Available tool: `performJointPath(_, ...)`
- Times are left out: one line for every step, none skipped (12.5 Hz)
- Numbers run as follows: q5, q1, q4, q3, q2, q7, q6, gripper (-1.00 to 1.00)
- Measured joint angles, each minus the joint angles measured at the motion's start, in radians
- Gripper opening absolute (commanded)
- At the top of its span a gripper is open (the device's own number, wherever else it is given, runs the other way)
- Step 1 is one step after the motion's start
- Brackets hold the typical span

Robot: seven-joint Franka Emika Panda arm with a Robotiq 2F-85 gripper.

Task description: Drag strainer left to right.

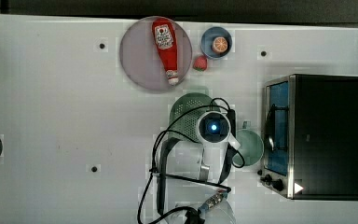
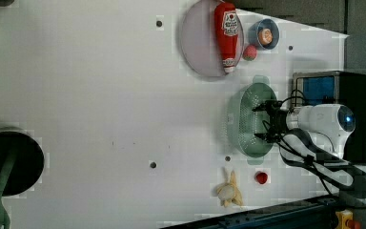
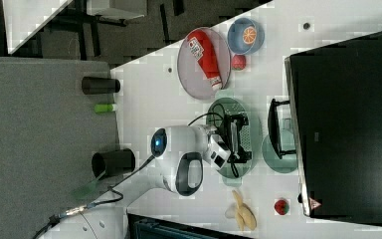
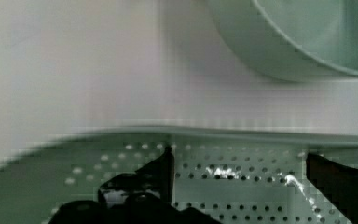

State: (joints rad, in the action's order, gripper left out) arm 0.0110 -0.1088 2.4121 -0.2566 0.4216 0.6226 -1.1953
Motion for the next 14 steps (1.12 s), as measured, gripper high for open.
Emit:
performJointPath(0.000, 0.025, 0.000, 0.034, -0.020, -0.043, 0.003, 1.00)
performJointPath(0.006, 0.032, 0.002, 0.058, -0.051, -0.088, 0.021, 1.00)
performJointPath(0.020, 0.018, 0.000, 0.069, -0.103, -0.122, 0.083, 1.00)
performJointPath(0.022, -0.002, -0.002, 0.071, -0.177, -0.162, 0.180, 1.00)
performJointPath(0.022, -0.004, -0.010, 0.087, -0.261, -0.209, 0.286, 1.00)
performJointPath(0.021, -0.007, -0.018, 0.098, -0.346, -0.262, 0.372, 1.00)
performJointPath(0.021, -0.014, -0.041, 0.097, -0.425, -0.315, 0.479, 1.00)
performJointPath(0.015, -0.022, -0.082, 0.091, -0.496, -0.365, 0.595, 1.00)
performJointPath(-0.001, -0.021, -0.139, 0.088, -0.547, -0.415, 0.713, 1.00)
performJointPath(-0.002, -0.015, -0.203, 0.089, -0.584, -0.464, 0.805, 1.00)
performJointPath(0.004, -0.018, -0.264, 0.082, -0.619, -0.500, 0.870, 1.00)
performJointPath(0.002, -0.016, -0.311, 0.084, -0.656, -0.532, 0.933, 1.00)
performJointPath(-0.006, -0.021, -0.355, 0.078, -0.690, -0.551, 1.026, 1.00)
performJointPath(-0.021, -0.026, -0.395, 0.071, -0.724, -0.560, 1.101, 1.00)
